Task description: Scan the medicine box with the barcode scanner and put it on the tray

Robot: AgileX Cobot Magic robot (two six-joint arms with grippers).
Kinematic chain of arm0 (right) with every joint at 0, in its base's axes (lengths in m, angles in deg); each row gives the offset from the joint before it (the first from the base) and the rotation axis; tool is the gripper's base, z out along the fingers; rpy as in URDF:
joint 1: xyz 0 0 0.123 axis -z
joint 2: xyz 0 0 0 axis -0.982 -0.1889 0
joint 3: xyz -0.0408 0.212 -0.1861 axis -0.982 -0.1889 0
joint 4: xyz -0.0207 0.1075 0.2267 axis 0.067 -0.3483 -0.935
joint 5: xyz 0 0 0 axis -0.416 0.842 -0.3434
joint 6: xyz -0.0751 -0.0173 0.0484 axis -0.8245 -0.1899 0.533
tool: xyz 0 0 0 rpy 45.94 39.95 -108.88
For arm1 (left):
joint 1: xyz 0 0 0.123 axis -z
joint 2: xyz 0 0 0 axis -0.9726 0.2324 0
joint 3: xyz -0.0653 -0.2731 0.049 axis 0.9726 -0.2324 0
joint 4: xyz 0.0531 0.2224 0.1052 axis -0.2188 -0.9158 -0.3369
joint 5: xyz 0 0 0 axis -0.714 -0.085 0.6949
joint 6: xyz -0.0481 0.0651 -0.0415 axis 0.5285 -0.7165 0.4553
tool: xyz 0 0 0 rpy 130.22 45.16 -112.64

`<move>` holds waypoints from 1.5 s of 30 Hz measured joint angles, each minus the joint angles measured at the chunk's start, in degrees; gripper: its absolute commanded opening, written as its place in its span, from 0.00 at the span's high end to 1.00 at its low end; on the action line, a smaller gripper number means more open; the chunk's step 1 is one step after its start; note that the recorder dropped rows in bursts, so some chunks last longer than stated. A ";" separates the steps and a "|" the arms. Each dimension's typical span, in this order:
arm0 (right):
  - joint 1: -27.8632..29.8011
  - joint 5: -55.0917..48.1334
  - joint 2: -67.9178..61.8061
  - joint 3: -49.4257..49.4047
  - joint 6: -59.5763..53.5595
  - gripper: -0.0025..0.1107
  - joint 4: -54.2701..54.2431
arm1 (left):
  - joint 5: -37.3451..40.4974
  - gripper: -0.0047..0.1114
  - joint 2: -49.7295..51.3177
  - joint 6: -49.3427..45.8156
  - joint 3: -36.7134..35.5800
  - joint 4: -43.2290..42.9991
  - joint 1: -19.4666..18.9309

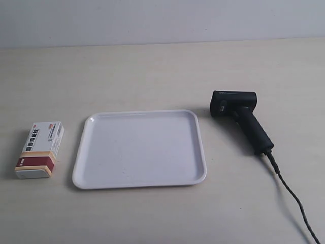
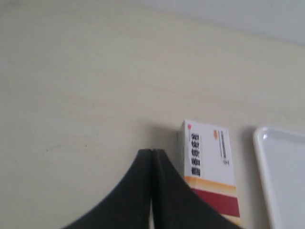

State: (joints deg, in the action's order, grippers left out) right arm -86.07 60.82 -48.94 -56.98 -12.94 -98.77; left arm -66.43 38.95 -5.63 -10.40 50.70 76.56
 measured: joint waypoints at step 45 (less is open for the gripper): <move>0.00 -4.15 -29.11 9.08 -6.79 0.92 -1.49 | -15.24 0.96 46.96 9.90 27.77 -55.78 19.84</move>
State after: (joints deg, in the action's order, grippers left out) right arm -86.07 56.67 -78.05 -47.90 -19.72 -100.26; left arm -81.67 85.91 4.27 17.36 -5.08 96.40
